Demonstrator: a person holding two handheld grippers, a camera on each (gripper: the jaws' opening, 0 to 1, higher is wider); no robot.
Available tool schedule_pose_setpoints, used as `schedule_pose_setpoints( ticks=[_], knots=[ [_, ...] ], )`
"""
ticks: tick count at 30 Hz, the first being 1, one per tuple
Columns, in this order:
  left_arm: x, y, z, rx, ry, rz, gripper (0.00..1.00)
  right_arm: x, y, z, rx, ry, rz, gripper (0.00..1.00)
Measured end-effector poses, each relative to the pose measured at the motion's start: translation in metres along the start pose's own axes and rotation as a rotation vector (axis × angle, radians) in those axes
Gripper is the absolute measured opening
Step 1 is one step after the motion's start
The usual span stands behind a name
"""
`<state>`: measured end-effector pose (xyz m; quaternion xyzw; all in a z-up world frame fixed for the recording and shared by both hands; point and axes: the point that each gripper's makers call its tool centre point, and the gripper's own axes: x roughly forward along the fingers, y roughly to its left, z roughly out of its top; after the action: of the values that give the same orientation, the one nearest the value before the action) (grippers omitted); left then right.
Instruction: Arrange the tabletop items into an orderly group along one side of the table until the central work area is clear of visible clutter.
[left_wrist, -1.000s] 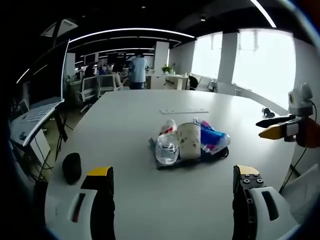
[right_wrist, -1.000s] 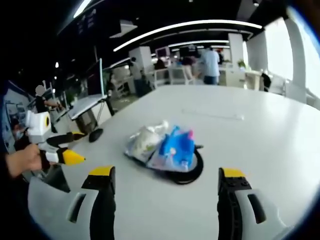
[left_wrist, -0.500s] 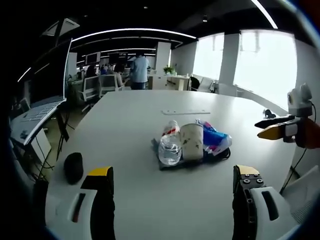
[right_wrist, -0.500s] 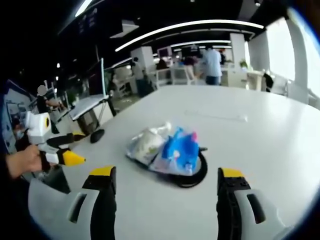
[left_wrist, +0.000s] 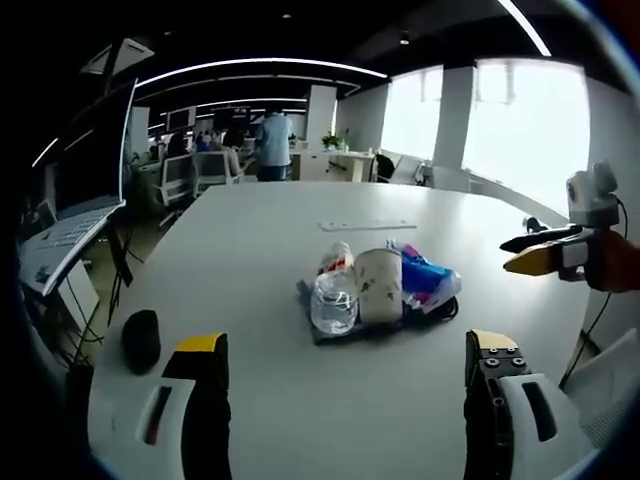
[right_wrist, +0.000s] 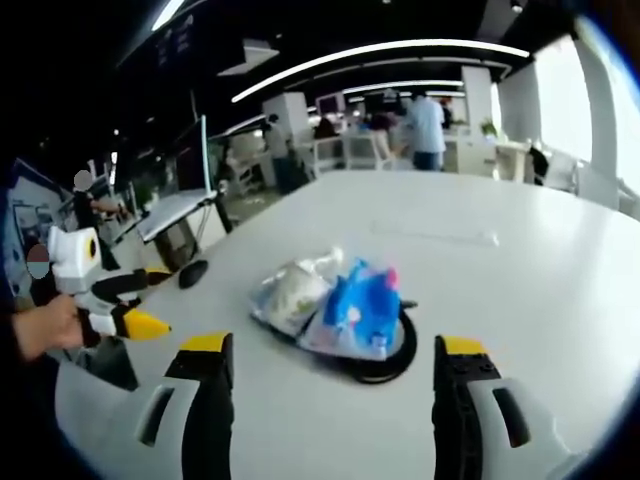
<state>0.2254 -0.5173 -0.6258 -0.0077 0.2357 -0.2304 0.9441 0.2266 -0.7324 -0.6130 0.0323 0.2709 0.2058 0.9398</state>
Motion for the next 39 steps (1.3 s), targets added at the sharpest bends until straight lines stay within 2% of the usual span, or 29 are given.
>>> schedule_pose_setpoints(
  ticks=[18,39],
  knots=[
    [0.015,0.006,0.000,0.008,0.012,0.004,0.95,0.014,-0.006,0.004,0.005,0.011,0.000,0.79],
    [0.032,0.010,-0.002,-0.005,0.024,-0.004,0.95,0.035,-0.010,0.018,0.019,-0.001,0.000,0.78]
  ],
)
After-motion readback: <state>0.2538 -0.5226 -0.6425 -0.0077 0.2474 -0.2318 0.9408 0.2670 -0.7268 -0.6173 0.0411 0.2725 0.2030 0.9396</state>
